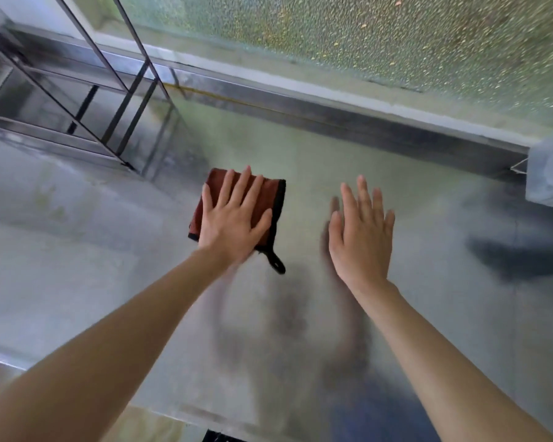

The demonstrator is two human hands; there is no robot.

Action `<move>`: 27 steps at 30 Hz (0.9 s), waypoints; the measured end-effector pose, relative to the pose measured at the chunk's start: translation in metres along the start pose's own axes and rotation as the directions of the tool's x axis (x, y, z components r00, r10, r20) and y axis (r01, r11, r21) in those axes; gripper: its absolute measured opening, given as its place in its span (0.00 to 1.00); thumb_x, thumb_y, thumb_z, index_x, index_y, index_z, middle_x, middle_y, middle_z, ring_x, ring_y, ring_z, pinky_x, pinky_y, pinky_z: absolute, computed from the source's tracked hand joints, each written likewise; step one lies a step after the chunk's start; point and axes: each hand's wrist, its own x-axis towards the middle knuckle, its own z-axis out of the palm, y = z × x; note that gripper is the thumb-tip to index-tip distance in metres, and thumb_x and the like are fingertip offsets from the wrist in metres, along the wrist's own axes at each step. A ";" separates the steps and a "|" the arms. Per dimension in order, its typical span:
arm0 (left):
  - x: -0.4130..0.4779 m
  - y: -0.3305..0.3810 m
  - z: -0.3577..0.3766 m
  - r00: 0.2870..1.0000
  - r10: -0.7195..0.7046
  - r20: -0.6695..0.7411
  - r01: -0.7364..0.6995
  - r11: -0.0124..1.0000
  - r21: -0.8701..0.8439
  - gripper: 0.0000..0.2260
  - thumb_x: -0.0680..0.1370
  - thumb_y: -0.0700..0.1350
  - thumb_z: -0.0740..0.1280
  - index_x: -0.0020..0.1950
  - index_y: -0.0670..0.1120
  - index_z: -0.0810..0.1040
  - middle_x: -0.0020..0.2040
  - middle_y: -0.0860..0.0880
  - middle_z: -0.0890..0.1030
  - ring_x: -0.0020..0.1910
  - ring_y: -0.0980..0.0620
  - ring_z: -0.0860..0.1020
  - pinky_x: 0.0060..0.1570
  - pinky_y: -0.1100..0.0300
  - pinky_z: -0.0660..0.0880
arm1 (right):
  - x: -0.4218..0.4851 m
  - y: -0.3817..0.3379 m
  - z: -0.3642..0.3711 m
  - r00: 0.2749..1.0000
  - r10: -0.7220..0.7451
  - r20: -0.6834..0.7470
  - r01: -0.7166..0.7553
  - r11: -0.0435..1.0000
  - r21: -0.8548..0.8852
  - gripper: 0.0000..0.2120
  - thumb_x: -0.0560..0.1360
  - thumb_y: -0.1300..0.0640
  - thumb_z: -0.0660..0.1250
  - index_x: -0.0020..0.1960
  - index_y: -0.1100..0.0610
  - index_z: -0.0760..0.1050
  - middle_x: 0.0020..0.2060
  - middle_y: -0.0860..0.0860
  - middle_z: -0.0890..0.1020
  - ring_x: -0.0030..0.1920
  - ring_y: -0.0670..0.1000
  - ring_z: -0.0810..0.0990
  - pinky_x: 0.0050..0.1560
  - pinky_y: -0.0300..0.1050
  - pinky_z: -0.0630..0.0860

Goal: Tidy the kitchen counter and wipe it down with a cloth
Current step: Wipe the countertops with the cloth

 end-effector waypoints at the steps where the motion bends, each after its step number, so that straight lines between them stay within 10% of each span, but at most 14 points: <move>1: 0.012 0.003 -0.002 0.996 -0.088 0.005 0.088 0.996 -0.029 0.28 0.78 0.59 0.50 0.76 0.51 0.51 0.77 0.49 0.50 0.76 0.47 0.46 0.70 0.39 0.43 | 0.014 -0.001 0.004 1.000 0.028 0.010 -0.028 1.000 -0.009 0.23 0.82 0.51 0.46 0.76 0.52 0.52 0.77 0.51 0.50 0.76 0.54 0.46 0.73 0.55 0.44; 3: 0.014 0.015 0.000 0.991 -0.135 0.005 0.135 0.990 -0.031 0.28 0.79 0.58 0.48 0.76 0.49 0.49 0.78 0.48 0.48 0.76 0.46 0.44 0.70 0.39 0.41 | 0.032 0.005 0.012 0.997 0.078 0.024 -0.077 0.996 -0.039 0.24 0.82 0.52 0.46 0.76 0.55 0.51 0.77 0.52 0.50 0.76 0.54 0.47 0.74 0.55 0.45; 10: -0.028 0.022 0.013 0.905 0.421 0.055 -0.424 0.902 0.074 0.28 0.77 0.61 0.52 0.74 0.49 0.61 0.75 0.48 0.61 0.74 0.44 0.59 0.66 0.35 0.58 | 0.039 0.014 0.023 0.997 0.074 -0.027 -0.076 0.993 -0.089 0.25 0.80 0.51 0.44 0.76 0.56 0.54 0.76 0.53 0.55 0.76 0.55 0.52 0.73 0.55 0.50; 17: 0.089 0.024 -0.006 0.996 0.082 0.023 -0.082 0.997 -0.003 0.27 0.79 0.59 0.49 0.76 0.51 0.51 0.78 0.47 0.48 0.76 0.46 0.46 0.70 0.39 0.43 | 0.041 0.015 0.027 0.996 0.090 -0.023 -0.092 0.987 -0.134 0.26 0.80 0.49 0.42 0.75 0.56 0.55 0.75 0.52 0.56 0.75 0.55 0.54 0.72 0.57 0.52; 27: 0.067 0.006 -0.003 0.862 0.505 0.043 -0.506 0.857 0.098 0.25 0.77 0.59 0.52 0.72 0.50 0.64 0.74 0.48 0.64 0.73 0.47 0.62 0.68 0.40 0.57 | 0.042 0.013 0.022 0.995 0.103 -0.002 -0.102 0.981 -0.163 0.26 0.80 0.50 0.44 0.74 0.57 0.58 0.74 0.54 0.60 0.74 0.57 0.58 0.71 0.59 0.57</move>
